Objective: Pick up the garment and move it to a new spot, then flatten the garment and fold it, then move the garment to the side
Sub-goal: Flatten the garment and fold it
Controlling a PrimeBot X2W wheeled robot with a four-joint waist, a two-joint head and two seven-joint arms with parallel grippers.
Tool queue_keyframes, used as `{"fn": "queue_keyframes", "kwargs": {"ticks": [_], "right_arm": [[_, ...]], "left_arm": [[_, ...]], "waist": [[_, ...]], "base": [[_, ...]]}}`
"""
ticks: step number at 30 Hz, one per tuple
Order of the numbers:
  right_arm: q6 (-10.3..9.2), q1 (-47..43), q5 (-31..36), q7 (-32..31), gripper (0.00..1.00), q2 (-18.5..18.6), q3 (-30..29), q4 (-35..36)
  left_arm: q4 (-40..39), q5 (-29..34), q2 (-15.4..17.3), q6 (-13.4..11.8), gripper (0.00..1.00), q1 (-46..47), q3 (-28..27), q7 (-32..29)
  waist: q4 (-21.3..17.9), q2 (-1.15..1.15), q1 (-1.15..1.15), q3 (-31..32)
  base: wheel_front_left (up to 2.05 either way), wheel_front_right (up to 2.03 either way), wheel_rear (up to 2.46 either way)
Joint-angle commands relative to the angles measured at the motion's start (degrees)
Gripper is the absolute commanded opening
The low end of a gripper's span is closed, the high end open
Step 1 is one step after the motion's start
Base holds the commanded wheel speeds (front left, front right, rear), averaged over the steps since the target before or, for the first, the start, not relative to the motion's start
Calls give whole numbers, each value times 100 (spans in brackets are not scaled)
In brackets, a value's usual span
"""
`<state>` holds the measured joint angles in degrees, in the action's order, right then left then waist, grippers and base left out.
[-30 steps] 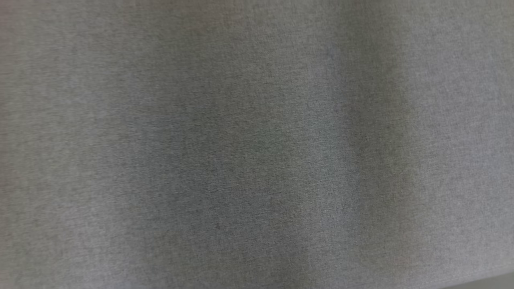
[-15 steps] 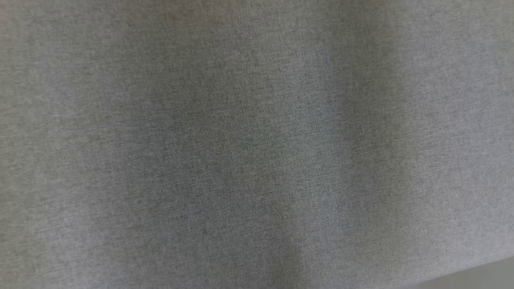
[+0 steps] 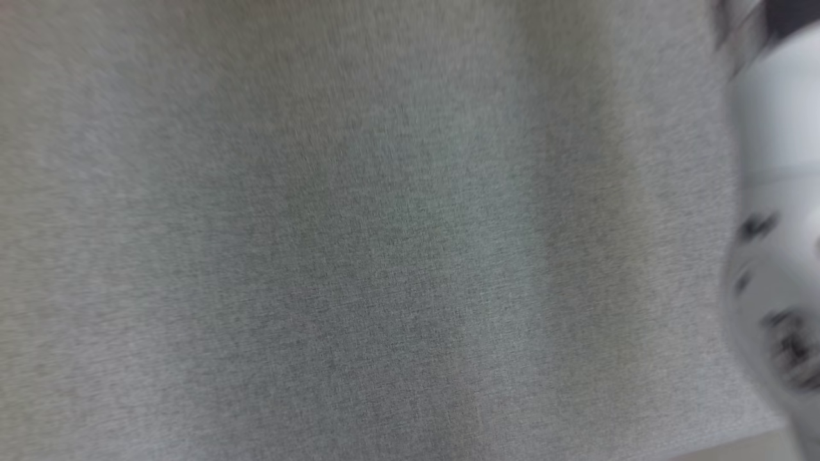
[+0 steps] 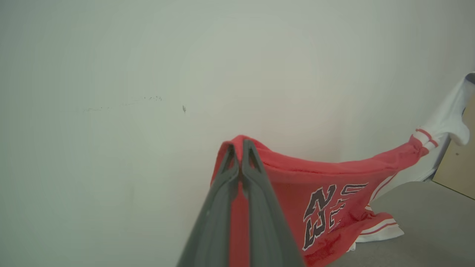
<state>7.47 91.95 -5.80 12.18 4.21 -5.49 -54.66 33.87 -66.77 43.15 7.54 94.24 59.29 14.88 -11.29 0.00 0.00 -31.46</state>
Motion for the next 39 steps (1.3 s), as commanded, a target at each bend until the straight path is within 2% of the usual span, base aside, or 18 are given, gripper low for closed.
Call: {"fn": "queue_keyframes", "kwargs": {"ticks": [1,5,10,12,14,18,21,27,39], "right_arm": [[7,-409,-176,53,0,-26,98,165],[7,-1931,-756,-122,0,156,466,1030],[7,-4075,-1323,-601,0,430,773,2681],[7,-4965,-1524,-815,0,410,657,3377],[7,-5838,-1637,-1045,0,343,525,4017],[7,-7355,-1766,-1450,0,183,188,5138],[7,-8226,-1795,-1705,0,56,34,5698],[7,-9518,-1876,-2027,0,-71,-285,6242],[7,-11282,-1950,-2173,0,-137,-708,6385]], "left_arm": [[-135,71,4,-55,0,-392,-259,41],[-772,372,-65,-197,0,-1899,-956,32],[-1603,643,-234,-530,0,-3787,-1970,33],[-1889,759,-344,-692,0,-4560,-2426,33],[-2141,887,-499,-752,0,-5349,-2782,33],[-2449,1109,-911,-795,0,-6825,-3371,34],[-2515,1314,-1269,-797,0,-7774,-3788,34],[-2366,1669,-1870,-607,0,-9075,-4161,34],[-1981,2087,-2597,-354,0,-10305,-4670,34]], "waist": [[90,0,0,511],[141,0,0,959],[131,0,0,1431],[113,0,0,1604],[106,0,0,1749],[100,0,0,2022],[86,0,0,2174],[173,0,0,2506],[356,0,0,2951]], "base": [[0,0,0],[0,0,0],[0,0,0],[0,0,0],[0,0,0],[0,0,0],[0,0,0],[0,0,0],[0,0,0]]}}
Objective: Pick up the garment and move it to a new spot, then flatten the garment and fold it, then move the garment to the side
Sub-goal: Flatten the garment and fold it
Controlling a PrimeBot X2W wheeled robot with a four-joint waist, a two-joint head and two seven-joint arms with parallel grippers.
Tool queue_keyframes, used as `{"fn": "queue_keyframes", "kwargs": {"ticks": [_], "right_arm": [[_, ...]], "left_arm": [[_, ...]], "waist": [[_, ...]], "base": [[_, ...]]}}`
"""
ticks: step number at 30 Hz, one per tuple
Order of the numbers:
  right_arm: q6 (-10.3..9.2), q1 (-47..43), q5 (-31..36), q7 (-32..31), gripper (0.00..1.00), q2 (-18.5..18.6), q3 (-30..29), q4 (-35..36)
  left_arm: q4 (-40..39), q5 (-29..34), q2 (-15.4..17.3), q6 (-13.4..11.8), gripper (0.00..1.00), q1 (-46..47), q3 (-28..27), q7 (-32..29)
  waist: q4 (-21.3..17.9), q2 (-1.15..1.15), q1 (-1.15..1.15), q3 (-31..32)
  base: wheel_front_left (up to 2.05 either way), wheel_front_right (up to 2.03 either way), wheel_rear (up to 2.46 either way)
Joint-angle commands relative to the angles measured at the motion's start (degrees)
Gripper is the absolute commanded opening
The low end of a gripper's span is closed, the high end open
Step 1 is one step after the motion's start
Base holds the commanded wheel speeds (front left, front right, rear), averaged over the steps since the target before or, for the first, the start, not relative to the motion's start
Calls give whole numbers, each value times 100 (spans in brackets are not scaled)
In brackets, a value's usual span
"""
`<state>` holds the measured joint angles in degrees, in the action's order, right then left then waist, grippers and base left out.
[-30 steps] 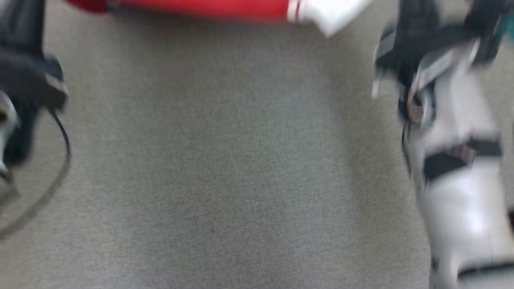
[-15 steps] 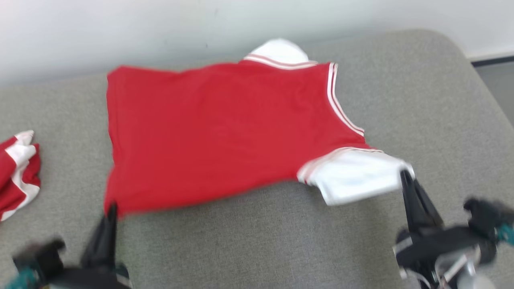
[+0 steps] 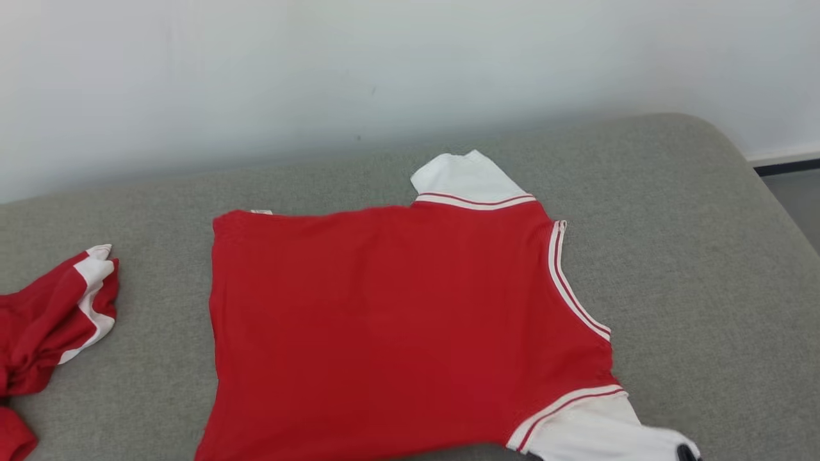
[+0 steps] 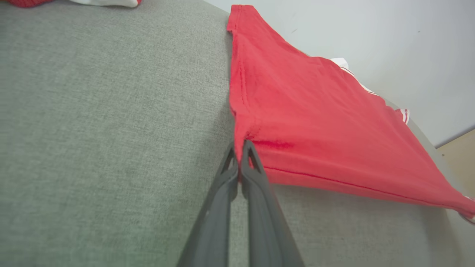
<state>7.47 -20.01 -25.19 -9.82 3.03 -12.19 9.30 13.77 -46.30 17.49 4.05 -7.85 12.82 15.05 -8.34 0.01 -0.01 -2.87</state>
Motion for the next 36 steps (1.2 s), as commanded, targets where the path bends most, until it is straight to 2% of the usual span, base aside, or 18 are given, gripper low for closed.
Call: {"fn": "queue_keyframes", "kwargs": {"ticks": [1,7,16,26,36], "right_arm": [[7,-216,-76,36,0,-19,-44,-65],[7,-584,-91,179,0,-22,204,-433],[7,2,-20,353,0,-23,530,-572],[7,1549,-4,50,0,133,670,-901],[7,3488,192,-94,0,252,729,-2421]], "left_arm": [[48,98,-59,25,0,-171,-43,18],[213,342,-121,116,0,-371,-19,18],[277,590,-205,201,0,-53,-54,18],[333,669,-50,260,0,592,55,-94],[693,707,104,289,0,1389,148,-287]], "waist": [[74,-1,1,111],[84,-1,1,103],[53,-1,1,79],[79,-1,1,-14],[128,-1,1,-244]], "base": [[0,0,0],[0,0,0],[0,0,0],[0,0,0],[0,0,0]]}}
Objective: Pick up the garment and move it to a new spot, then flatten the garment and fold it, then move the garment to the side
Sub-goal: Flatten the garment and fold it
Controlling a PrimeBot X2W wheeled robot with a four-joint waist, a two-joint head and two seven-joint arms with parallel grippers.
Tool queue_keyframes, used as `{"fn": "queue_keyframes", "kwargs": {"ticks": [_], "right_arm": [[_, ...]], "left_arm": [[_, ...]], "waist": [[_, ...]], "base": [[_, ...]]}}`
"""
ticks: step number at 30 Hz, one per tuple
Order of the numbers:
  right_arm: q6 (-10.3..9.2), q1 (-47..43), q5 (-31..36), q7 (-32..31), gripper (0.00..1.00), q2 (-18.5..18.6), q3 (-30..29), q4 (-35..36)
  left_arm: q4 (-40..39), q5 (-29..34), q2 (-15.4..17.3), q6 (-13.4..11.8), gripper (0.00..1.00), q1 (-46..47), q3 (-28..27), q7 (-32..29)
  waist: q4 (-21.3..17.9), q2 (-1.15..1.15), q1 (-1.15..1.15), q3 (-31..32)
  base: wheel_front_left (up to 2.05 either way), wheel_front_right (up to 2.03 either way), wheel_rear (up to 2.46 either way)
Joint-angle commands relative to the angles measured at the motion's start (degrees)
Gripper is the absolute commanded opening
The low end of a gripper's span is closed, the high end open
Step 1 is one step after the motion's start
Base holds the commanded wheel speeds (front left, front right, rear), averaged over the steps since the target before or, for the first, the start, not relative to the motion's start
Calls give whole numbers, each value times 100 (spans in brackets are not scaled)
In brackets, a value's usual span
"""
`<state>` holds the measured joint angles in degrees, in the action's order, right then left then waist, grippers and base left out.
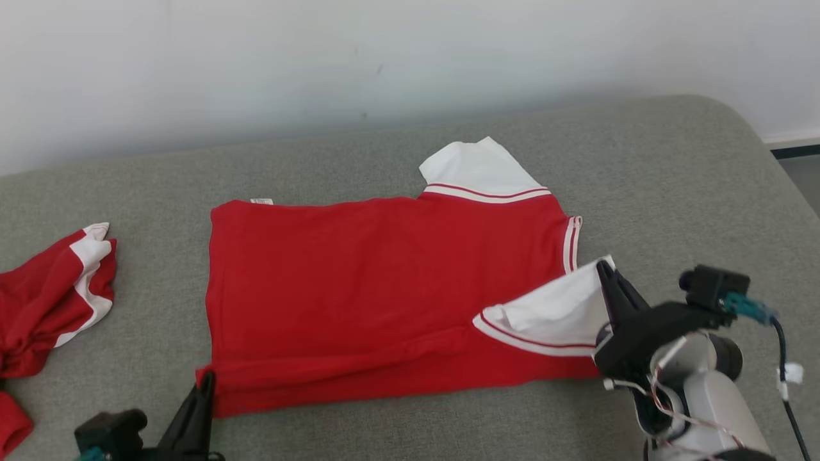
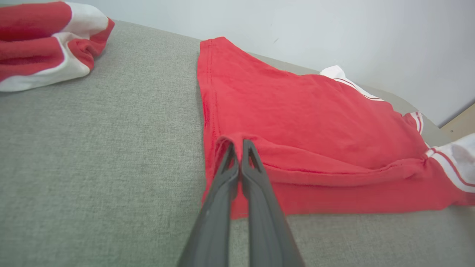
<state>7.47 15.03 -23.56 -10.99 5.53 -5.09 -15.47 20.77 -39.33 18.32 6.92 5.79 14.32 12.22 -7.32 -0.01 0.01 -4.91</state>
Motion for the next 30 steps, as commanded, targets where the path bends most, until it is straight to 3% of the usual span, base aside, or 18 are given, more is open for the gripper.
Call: {"fn": "queue_keyframes", "kwargs": {"ticks": [1,12,13,14,15,16,22,30], "right_arm": [[7,189,63,62,0,-5,24,-160],[7,1735,453,850,0,6,144,-2378],[7,1788,464,938,23,16,174,-2500],[7,1817,483,1025,100,31,242,-2611],[7,1835,482,1115,100,54,314,-2688],[7,1844,506,1224,100,97,391,-2760],[7,1567,410,1738,100,399,756,-2948],[7,629,-2,1943,100,829,1065,-2574]], "left_arm": [[63,8,32,7,0,128,8,-5],[860,84,136,54,0,966,372,60],[909,75,127,48,0,996,412,77],[955,82,126,50,17,1019,448,94],[991,103,136,52,73,1046,470,113],[1035,111,130,53,100,1062,486,147],[1083,106,21,57,100,906,378,279],[677,312,-104,-18,100,162,35,298]], "waist": [[42,1,-1,-73],[160,1,-1,-309],[162,1,-1,-297],[164,1,-1,-276],[163,1,-1,-263],[163,1,-1,-240],[182,1,-1,15],[183,1,-1,239]], "base": [[0,0,0],[0,0,0],[0,0,0],[0,0,0],[0,0,0],[0,0,0],[0,0,0],[0,0,0]]}}
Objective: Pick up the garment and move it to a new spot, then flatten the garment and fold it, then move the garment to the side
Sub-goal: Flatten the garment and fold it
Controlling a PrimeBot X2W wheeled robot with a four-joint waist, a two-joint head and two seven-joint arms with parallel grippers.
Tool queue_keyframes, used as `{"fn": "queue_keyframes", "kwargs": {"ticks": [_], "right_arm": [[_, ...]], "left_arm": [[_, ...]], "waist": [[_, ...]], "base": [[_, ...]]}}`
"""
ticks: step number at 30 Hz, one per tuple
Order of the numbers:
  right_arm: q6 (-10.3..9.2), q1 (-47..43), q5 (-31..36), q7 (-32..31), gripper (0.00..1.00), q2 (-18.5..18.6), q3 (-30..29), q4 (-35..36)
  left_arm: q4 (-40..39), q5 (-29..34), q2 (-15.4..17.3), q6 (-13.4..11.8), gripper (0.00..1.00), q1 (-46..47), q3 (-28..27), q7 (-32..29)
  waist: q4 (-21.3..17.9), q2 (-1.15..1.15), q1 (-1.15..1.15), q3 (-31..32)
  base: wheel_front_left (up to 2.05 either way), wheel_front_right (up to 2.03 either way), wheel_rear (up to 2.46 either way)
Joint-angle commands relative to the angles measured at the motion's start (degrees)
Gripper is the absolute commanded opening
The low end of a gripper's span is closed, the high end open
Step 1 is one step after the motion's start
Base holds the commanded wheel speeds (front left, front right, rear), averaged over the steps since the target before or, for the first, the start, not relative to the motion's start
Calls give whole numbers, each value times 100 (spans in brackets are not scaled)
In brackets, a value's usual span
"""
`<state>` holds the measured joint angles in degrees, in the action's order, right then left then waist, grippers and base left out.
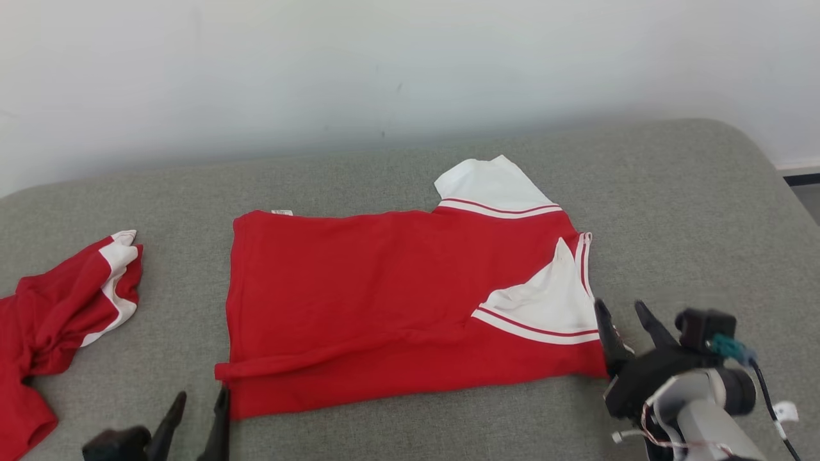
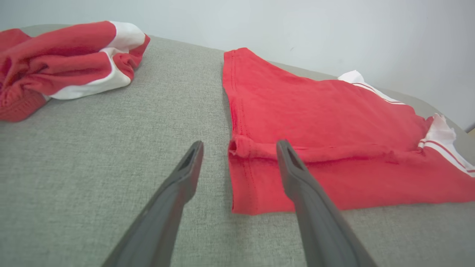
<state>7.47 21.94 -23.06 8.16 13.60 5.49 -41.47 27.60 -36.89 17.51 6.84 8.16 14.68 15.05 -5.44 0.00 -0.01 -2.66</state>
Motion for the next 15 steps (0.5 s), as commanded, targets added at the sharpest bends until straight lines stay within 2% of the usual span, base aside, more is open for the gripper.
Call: {"fn": "queue_keyframes", "kwargs": {"ticks": [1,6,15], "right_arm": [[7,-184,-91,39,100,52,-1,88],[7,-636,-87,-28,100,79,-1,308],[7,-526,219,-75,100,-85,39,162]], "left_arm": [[-41,119,-34,-15,100,-172,6,14],[5,455,29,-63,100,-367,53,16],[364,616,-4,-19,100,-33,-20,17]], "waist": [[-12,0,1,8],[-141,0,1,-91],[-242,0,1,-319]], "base": [[0,0,0],[0,0,0],[0,0,0]]}}
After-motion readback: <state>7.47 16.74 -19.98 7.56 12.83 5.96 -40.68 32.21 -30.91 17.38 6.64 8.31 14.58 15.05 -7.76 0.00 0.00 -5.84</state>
